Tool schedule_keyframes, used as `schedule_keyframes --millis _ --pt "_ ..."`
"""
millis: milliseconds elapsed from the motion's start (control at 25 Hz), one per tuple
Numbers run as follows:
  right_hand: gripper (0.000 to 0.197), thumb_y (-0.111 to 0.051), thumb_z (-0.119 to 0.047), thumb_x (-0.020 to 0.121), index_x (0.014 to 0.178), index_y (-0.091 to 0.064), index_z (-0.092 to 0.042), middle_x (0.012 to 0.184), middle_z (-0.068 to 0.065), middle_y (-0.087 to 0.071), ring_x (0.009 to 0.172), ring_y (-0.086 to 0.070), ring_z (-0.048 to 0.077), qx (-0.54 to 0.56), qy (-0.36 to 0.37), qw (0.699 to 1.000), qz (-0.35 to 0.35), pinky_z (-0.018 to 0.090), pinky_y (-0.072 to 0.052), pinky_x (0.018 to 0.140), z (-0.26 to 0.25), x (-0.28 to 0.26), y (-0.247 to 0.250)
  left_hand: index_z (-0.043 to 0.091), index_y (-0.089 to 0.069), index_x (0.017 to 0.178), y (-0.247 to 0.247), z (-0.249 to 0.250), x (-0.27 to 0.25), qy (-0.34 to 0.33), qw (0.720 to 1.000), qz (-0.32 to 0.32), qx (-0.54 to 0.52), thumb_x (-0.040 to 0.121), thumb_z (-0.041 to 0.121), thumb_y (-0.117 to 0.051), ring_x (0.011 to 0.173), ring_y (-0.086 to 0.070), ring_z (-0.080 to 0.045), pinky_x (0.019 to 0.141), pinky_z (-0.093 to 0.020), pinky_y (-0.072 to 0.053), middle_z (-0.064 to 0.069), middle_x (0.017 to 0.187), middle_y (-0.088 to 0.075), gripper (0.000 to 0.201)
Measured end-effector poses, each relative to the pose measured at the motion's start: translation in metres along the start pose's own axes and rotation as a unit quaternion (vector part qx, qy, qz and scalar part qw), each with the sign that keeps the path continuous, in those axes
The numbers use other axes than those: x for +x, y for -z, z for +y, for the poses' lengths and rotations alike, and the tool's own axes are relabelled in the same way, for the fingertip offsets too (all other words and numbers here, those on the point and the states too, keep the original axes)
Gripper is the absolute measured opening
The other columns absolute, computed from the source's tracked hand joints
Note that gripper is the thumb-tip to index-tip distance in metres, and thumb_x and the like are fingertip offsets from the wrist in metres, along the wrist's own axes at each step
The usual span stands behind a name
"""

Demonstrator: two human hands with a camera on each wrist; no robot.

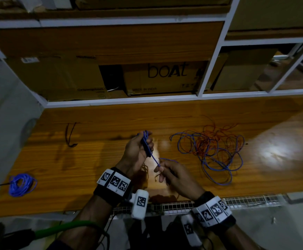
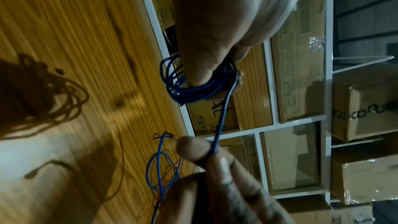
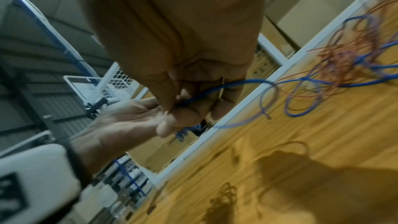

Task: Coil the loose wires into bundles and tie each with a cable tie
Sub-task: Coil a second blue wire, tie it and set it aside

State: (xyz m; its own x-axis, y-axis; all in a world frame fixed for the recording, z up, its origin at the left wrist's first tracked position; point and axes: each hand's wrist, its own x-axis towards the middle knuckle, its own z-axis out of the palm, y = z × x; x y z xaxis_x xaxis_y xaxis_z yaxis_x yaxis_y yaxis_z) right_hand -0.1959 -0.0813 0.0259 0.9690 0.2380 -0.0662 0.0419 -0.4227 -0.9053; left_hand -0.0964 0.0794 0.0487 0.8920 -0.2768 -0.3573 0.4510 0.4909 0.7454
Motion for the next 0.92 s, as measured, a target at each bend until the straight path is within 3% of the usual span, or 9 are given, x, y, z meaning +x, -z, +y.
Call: schedule_keyframes --millis 160,280,360,560,640,760,840,920 --pt "0.026 -0.044 -0.031 0.106 0.102 -0.07 -0.026 0.069 -0.008 -0.065 0.064 -0.059 0.013 -0.006 -0.012 0.999 -0.035 0.032 -0.043 0.063 0.016 -0.001 0.005 0.006 -0.057 0.111 0.001 0.009 -0.007 0.006 0.997 -0.042 -0.07 0.109 0.035 -0.028 0.054 -0.043 -0.01 0.056 -0.023 -0.041 0.004 0.065 -0.044 0.041" --pt "0.032 -0.044 -0.038 0.106 0.099 -0.072 -0.025 0.065 -0.009 -0.061 0.057 -0.05 0.013 0.014 -0.021 0.998 -0.062 0.032 -0.037 0.058 0.02 -0.001 0.008 0.006 -0.058 0.108 -0.003 0.017 -0.013 0.014 0.993 -0.085 -0.082 0.109 0.035 -0.027 0.048 -0.033 -0.007 0.049 -0.02 -0.032 0.006 0.06 -0.035 0.043" --pt "0.035 -0.044 -0.038 0.106 0.098 -0.073 -0.021 0.062 -0.007 -0.06 0.053 -0.046 0.008 0.031 -0.02 0.996 -0.078 0.026 -0.034 0.055 0.02 0.002 0.011 0.006 -0.058 0.106 -0.004 0.022 -0.016 0.019 0.99 -0.114 -0.08 0.108 0.037 -0.028 0.046 -0.028 -0.006 0.049 -0.021 -0.025 0.007 0.06 -0.032 0.043" --pt "0.041 -0.054 -0.042 0.101 0.084 -0.077 -0.012 0.055 -0.004 -0.056 0.048 -0.048 0.007 0.031 -0.004 0.994 -0.106 0.022 -0.037 0.056 0.026 0.007 0.026 0.007 -0.06 0.096 -0.002 0.03 -0.029 0.071 0.978 -0.192 -0.047 0.108 0.037 -0.028 0.04 -0.027 -0.006 0.045 -0.022 -0.02 0.008 0.054 -0.031 0.046" --pt "0.04 -0.058 -0.038 0.099 0.079 -0.074 -0.007 0.051 -0.006 -0.051 0.045 -0.044 0.003 0.031 -0.049 0.989 -0.135 0.017 -0.034 0.053 0.03 0.007 0.036 0.008 -0.062 0.091 0.003 0.034 -0.032 0.097 0.969 -0.228 -0.013 0.107 0.036 -0.029 0.04 -0.027 -0.005 0.044 -0.022 -0.017 0.009 0.052 -0.033 0.046" --pt "0.035 -0.061 -0.036 0.098 0.085 -0.071 -0.006 0.056 -0.005 -0.047 0.051 -0.041 0.008 0.037 -0.102 0.971 -0.213 0.021 -0.032 0.055 0.041 0.011 0.055 0.007 -0.06 0.087 0.01 0.036 -0.035 0.153 0.948 -0.27 0.075 0.103 0.036 -0.039 0.041 -0.02 -0.005 0.042 -0.021 -0.014 0.008 0.053 -0.03 0.04" --pt "0.028 -0.063 -0.036 0.097 0.088 -0.072 -0.011 0.065 -0.004 -0.054 0.061 -0.049 0.01 -0.006 -0.122 0.962 -0.244 0.024 -0.037 0.063 0.05 0.016 0.068 0.006 -0.057 0.086 0.012 0.031 -0.038 0.2 0.927 -0.283 0.146 0.1 0.037 -0.045 0.04 -0.02 -0.005 0.04 -0.019 -0.016 0.007 0.053 -0.027 0.036" --pt "0.019 -0.069 -0.036 0.093 0.088 -0.073 -0.019 0.078 -0.007 -0.064 0.07 -0.057 0.003 -0.081 -0.146 0.958 -0.234 0.023 -0.041 0.072 0.053 0.025 0.082 0.007 -0.06 0.083 0.015 0.021 -0.039 0.208 0.898 -0.281 0.267 0.099 0.04 -0.05 0.039 -0.021 -0.006 0.038 -0.018 -0.021 0.007 0.052 -0.031 0.038"
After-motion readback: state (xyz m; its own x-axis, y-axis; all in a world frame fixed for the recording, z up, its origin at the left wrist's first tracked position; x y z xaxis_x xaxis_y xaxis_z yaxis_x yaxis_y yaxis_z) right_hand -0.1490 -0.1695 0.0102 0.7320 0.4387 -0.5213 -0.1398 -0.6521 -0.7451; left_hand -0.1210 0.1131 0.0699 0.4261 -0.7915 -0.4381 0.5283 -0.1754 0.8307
